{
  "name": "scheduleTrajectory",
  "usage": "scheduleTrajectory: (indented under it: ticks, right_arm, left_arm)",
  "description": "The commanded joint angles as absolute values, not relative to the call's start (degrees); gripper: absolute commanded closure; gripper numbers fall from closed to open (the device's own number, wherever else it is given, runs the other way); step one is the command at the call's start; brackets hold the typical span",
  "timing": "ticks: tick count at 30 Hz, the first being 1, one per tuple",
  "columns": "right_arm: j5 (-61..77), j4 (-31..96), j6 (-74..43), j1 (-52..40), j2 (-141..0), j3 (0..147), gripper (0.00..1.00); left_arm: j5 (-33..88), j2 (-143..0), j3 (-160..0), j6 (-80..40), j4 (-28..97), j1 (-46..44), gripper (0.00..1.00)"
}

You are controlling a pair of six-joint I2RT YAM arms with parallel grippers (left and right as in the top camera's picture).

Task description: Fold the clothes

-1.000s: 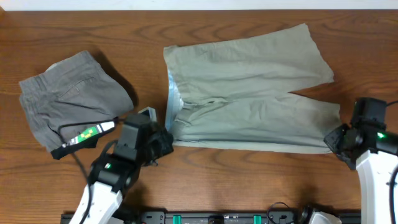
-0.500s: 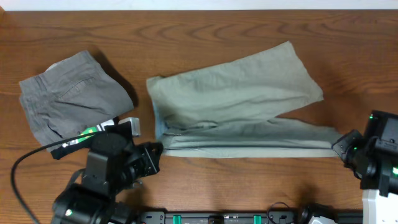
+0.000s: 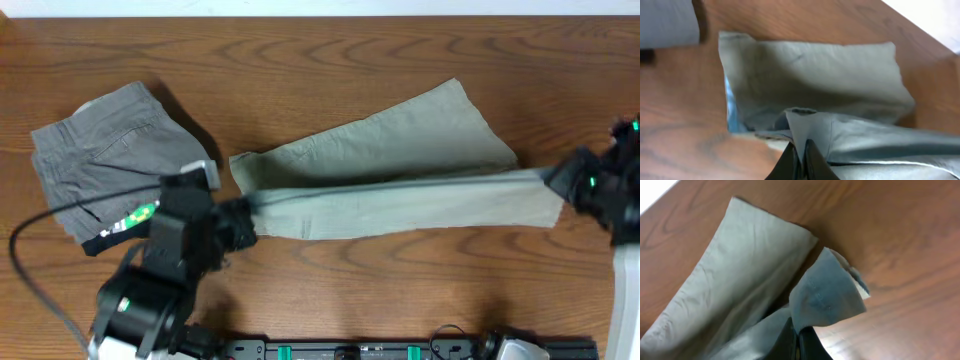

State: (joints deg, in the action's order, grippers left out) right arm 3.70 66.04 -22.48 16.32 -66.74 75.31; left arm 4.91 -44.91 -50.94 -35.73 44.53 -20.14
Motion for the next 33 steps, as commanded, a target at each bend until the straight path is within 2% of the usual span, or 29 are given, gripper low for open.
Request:
scheduleTrajectory:
  ticks: [1, 11, 19, 27, 33]
  right_arm:
    - [-1.02, 62.54, -19.03, 15.99, -72.73, 77.45, 0.99]
    - [-0.97, 49.45, -17.93, 10.22, -85.54, 78.32, 0.99]
    - [-0.99, 36.88, -17.06, 7.46, -92.18, 78.32, 0.99]
    - [-1.04, 30.83, -17.06, 4.51, -97.69, 78.32, 0.99]
    - [-1.04, 24.53, -17.06, 2.96, -100.51, 78.32, 0.99]
  left_arm:
    - [-7.84, -50.61, -51.99, -34.50, 42.70, -19.31, 0.94]
    - [-12.75, -67.77, -51.99, -34.76, 31.68, -19.31, 0.94]
    - [-20.32, -74.08, -51.99, -36.18, 26.37, -19.31, 0.94]
    - [-21.45, -79.85, -51.99, -36.25, 20.45, -19.31, 0.94]
    - [-26.76, -82.48, -51.99, -36.25, 16.71, -19.27, 0.94]
